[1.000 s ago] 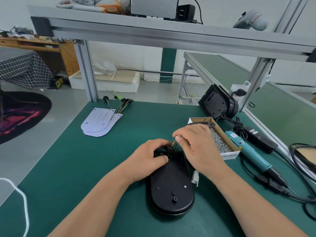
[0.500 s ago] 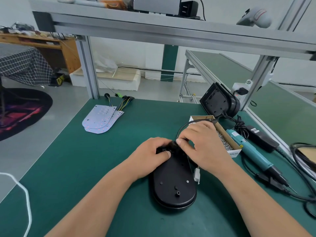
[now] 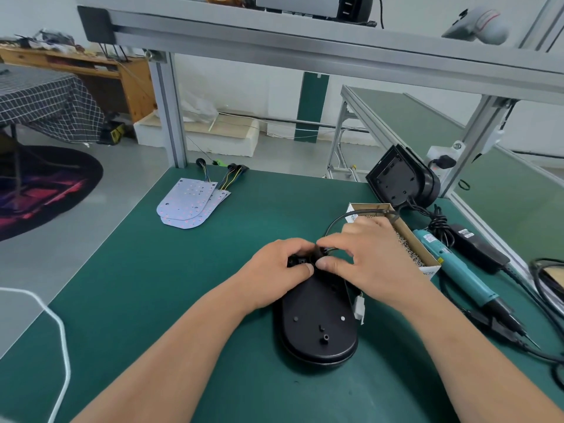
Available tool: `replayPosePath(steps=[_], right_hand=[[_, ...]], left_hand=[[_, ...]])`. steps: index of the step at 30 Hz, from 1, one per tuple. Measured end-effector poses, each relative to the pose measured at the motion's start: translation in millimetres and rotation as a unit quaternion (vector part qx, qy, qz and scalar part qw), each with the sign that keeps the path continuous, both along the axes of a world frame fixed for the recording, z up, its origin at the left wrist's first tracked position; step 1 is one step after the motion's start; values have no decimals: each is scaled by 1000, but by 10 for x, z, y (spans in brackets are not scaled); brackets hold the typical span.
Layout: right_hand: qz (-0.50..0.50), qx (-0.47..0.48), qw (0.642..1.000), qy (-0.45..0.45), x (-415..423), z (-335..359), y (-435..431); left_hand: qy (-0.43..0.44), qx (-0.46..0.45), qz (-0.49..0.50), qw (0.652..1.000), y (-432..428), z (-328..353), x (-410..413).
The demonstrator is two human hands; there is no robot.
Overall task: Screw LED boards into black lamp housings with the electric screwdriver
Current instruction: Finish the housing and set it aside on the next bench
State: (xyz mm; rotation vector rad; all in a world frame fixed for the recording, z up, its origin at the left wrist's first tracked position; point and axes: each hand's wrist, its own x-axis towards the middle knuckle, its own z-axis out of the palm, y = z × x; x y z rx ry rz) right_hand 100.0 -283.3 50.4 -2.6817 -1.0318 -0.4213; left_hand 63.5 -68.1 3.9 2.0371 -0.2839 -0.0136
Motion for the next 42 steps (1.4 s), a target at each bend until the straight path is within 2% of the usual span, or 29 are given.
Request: replayPosePath(steps=[5, 8, 10, 15, 22, 26, 27, 30, 32, 36, 42], right_hand=[[-4, -60, 998, -36, -43, 46, 57], [1, -93, 995, -25, -40, 48, 66], [12, -77, 997, 1, -58, 33, 51], [14, 48, 998, 47, -58, 19, -11], [28, 62, 997, 24, -85, 5, 51], [49, 74, 995, 53, -51, 13, -47], [45, 81, 995, 47, -46, 17, -56], [22, 51, 997, -56, -19, 5, -22], [8, 48, 995, -92, -23, -10, 18], [6, 69, 991, -114, -35, -71, 67], [1, 87, 989, -123, 4, -104, 70]], left_hand=[[-6, 13, -3, 1000, -5, 10, 7], [-5, 19, 2, 1000, -8, 3, 6], [0, 10, 11, 1000, -9, -6, -2], [-10, 20, 12, 1000, -16, -16, -30], [-58, -4, 12, 998, -110, 4, -39], [-70, -4, 27, 997, -125, -12, -14], [-75, 0, 29, 997, -123, -12, -15], [-94, 22, 34, 995, -143, -14, -9], [-90, 33, 40, 995, -156, -7, -7], [-92, 68, 55, 992, -169, 3, -5], [-55, 73, 65, 994, -173, 10, -5]])
